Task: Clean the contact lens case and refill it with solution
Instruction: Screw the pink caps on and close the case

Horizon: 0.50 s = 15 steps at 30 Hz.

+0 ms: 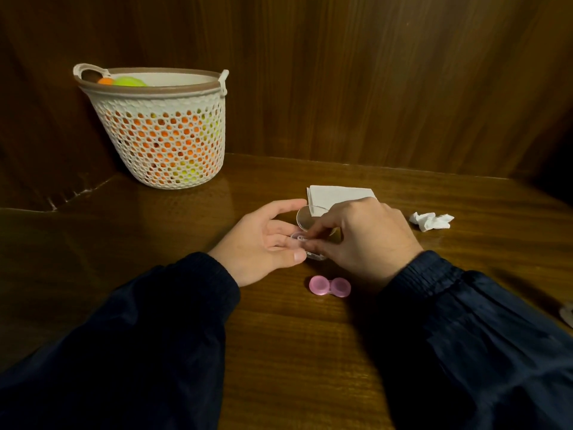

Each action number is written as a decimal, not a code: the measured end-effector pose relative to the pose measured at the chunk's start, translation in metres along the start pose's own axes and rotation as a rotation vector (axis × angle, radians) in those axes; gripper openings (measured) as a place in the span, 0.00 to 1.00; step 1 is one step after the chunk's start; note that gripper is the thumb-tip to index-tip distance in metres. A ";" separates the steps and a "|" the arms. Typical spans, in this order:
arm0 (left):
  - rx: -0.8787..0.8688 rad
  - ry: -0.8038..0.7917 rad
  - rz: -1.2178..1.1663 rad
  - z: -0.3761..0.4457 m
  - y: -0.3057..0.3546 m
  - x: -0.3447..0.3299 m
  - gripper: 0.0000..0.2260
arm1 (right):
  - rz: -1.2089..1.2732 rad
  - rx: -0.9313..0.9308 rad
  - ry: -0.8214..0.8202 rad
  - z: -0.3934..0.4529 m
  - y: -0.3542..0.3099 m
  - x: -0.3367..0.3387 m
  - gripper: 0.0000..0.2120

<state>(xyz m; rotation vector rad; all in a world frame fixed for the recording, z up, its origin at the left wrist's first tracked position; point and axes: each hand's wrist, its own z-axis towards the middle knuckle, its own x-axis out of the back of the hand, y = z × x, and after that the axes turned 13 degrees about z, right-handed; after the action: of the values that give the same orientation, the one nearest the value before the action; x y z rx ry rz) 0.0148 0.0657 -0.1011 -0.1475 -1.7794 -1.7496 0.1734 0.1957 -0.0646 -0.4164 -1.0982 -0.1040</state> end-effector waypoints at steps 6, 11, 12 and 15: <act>-0.005 -0.012 -0.024 0.001 -0.001 0.000 0.35 | -0.012 0.009 -0.006 0.001 0.001 0.000 0.13; 0.029 0.080 -0.030 0.003 -0.006 0.001 0.36 | 0.237 -0.062 0.019 0.000 0.013 0.015 0.09; 0.043 0.107 -0.030 0.003 -0.007 0.001 0.36 | 0.333 -0.093 -0.044 -0.001 0.018 0.019 0.12; 0.076 0.153 -0.041 0.006 -0.010 0.001 0.36 | 0.482 -0.198 -0.371 -0.006 0.023 0.031 0.24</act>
<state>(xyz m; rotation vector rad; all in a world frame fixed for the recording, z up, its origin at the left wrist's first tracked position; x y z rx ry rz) 0.0070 0.0696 -0.1090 0.0545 -1.7454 -1.6715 0.1990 0.2186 -0.0465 -0.8932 -1.3252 0.3034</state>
